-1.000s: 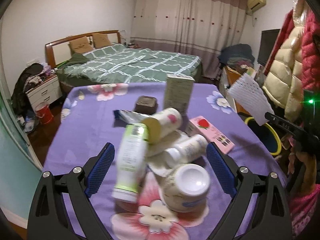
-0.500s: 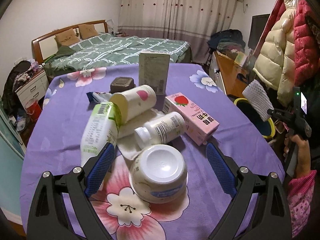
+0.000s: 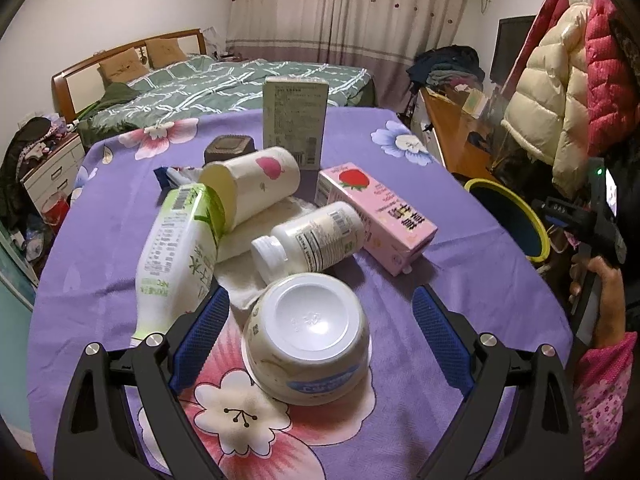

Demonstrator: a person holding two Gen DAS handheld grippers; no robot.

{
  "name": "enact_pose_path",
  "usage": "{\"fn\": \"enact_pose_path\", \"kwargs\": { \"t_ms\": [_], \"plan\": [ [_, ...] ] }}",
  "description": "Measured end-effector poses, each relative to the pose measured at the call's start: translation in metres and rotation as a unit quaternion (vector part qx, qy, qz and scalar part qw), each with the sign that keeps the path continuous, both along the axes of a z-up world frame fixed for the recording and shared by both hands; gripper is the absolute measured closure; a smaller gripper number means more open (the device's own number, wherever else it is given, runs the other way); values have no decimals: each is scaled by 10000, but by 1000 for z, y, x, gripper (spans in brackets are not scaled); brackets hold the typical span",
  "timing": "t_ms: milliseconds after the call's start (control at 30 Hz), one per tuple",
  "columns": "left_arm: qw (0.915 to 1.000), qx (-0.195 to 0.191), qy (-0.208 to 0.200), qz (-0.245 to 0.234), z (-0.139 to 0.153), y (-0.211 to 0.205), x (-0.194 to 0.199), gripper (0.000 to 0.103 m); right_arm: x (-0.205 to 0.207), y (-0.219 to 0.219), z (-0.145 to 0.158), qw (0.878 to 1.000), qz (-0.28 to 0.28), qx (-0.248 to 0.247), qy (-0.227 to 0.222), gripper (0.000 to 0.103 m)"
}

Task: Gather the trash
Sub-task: 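Grasp the white bowl with the left gripper and carry it over the bin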

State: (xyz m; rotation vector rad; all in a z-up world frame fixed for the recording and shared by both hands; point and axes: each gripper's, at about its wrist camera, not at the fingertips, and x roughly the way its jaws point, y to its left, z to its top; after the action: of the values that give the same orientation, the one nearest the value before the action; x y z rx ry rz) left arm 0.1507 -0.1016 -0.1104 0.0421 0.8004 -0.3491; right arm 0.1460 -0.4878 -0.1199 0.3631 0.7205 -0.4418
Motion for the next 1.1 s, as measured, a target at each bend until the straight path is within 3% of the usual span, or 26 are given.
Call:
{"fn": "enact_pose_path", "kwargs": {
  "t_ms": [233,633,1100],
  "plan": [
    [9997,164,159,-115,-18,-8,8,21,2,4,-1,10000,52,5,18,59],
    [9988,416,223,-102,-33,-11,19,26,3,5,-6,9999,111,69,63,59],
    [9980,264,14,-576,3,-9,-21,26,-2,3,-6,9997,176,180,-32,59]
  ]
}}
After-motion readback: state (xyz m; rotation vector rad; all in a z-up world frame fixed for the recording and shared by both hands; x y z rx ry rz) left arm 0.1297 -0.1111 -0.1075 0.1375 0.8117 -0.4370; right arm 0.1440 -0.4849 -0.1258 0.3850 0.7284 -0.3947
